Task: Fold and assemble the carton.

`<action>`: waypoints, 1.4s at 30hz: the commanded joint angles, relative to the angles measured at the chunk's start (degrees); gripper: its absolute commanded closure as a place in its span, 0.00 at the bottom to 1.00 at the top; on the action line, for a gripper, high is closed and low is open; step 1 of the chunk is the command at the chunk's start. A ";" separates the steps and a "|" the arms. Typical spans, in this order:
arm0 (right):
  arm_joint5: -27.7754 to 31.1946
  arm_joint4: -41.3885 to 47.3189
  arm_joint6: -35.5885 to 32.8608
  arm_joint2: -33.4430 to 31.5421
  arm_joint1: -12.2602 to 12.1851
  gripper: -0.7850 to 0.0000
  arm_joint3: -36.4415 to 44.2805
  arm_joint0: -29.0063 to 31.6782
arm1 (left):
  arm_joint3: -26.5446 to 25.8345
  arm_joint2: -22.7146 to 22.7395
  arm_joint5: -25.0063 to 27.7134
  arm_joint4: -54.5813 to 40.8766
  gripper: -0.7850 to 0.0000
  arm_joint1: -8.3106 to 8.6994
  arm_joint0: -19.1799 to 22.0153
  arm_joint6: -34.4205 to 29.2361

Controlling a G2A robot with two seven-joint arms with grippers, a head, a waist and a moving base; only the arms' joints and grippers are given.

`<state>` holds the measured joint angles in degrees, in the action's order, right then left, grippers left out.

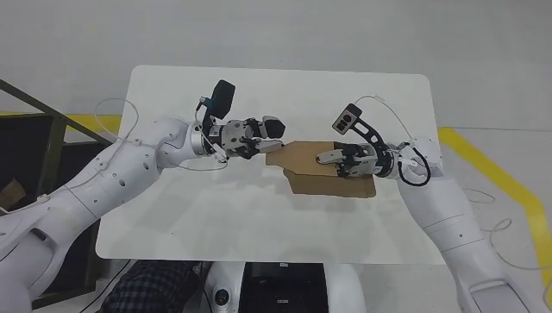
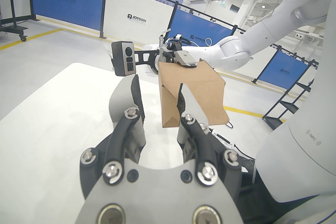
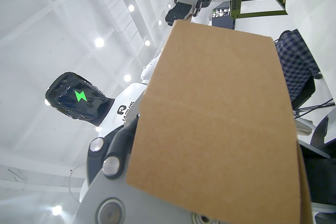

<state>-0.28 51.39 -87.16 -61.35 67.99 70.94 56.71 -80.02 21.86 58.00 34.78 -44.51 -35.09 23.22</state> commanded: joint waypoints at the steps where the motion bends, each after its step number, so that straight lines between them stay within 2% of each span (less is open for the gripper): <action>1: 0.02 -0.18 0.05 0.08 0.01 1.00 0.08 0.00 | -0.05 -0.07 0.00 -0.19 0.61 0.05 -0.03 -0.33; 15: 0.01 0.14 -0.01 0.18 0.10 1.00 0.65 0.25 | -0.68 -0.40 0.00 -2.15 0.61 -0.12 -0.04 -2.40; 33: 0.05 0.55 -0.05 0.61 0.34 1.00 0.58 0.24 | -1.13 -1.28 0.00 -2.26 0.63 -1.55 -0.55 1.35; 42: 0.14 0.77 -0.01 0.69 0.45 1.00 0.28 0.11 | -1.11 -1.68 0.00 -1.30 0.63 -1.60 -0.42 2.34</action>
<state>-0.15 52.21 -87.21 -60.69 68.43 71.26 56.87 -81.16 20.18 58.00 33.37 -46.12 -35.53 25.40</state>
